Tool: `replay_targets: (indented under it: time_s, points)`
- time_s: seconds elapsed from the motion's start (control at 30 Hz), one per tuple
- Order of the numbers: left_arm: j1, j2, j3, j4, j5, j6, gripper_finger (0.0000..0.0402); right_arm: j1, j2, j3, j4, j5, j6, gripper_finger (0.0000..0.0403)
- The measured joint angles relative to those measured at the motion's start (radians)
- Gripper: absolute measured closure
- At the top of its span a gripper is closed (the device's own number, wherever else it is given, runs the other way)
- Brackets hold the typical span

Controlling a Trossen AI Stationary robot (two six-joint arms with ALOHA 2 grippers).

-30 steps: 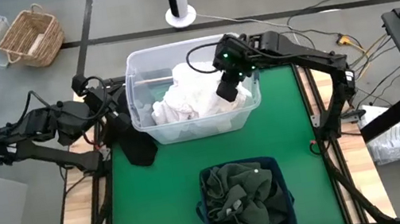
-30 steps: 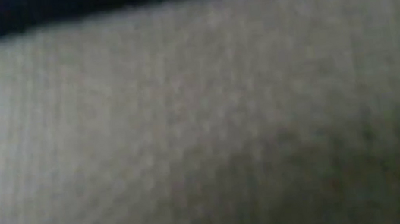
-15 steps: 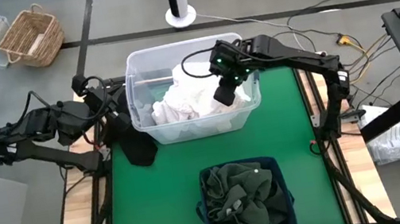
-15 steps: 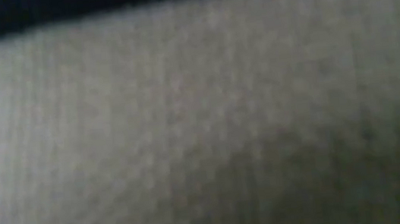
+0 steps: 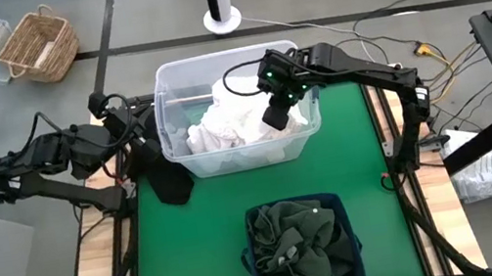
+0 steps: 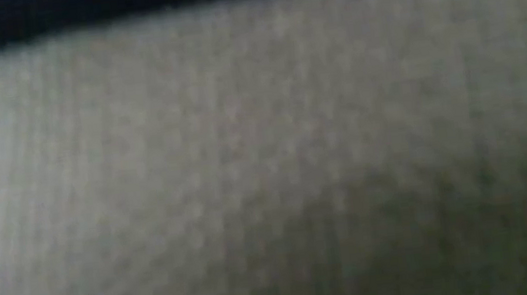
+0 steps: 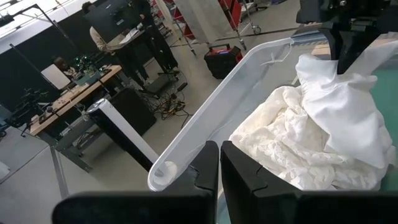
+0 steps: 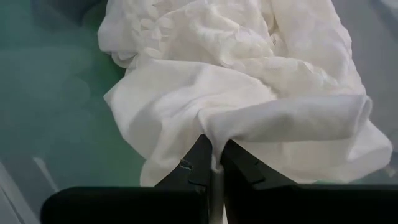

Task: Sort clothes
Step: Put the white underwear into the transparent laundry bin

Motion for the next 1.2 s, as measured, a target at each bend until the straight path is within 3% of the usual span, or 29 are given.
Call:
replay_targets:
  time_s: [0.13,0.57,0.77,0.97,1.2]
  points:
    - [0.0,0.0,0.0,0.0,0.0,0.0,0.0401,0.0,-0.001,0.0,0.003,0.001,0.006,0.0368]
    - [0.0,0.0,0.0,0.0,0.0,0.0,0.0401,0.0,-0.001,0.0,0.011,0.004,0.027,0.0221]
    - [0.0,0.0,0.0,0.0,0.0,0.0,0.0401,0.0,-0.003,0.0,0.011,0.004,0.036,0.0172]
    - [0.0,0.0,0.0,0.0,0.0,0.0,0.0401,0.0,-0.004,0.022,0.004,0.004,0.055,0.0148]
    - [0.0,0.0,0.0,0.0,0.0,0.0,0.0401,0.0,-0.015,0.082,0.0,0.005,0.065,0.0153]
